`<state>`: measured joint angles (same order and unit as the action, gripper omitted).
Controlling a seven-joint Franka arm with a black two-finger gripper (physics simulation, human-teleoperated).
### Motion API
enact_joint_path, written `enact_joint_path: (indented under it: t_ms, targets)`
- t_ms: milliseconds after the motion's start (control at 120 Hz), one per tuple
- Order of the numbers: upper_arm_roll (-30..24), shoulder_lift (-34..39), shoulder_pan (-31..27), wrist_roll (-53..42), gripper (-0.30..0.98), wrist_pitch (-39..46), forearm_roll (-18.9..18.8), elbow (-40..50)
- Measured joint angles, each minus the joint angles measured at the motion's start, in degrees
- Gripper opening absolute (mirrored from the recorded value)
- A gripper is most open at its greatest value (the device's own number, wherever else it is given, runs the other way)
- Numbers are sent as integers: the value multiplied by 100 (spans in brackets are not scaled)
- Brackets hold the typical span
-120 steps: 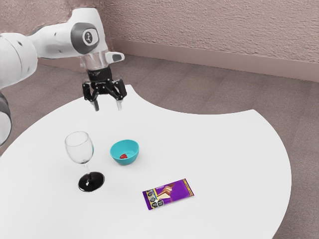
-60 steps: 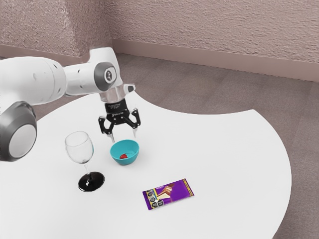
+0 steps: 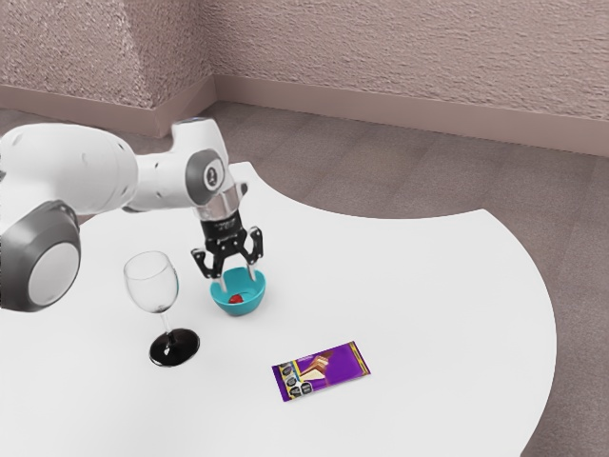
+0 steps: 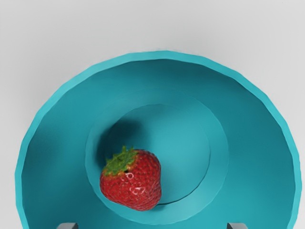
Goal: Take strawberry from the bowl
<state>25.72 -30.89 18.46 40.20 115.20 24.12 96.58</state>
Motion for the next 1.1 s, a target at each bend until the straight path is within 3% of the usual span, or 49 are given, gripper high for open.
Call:
enact_joint_path:
  t_ms: [1100]
  targets:
    - [13,-506,36,960,24,156,3,-146]
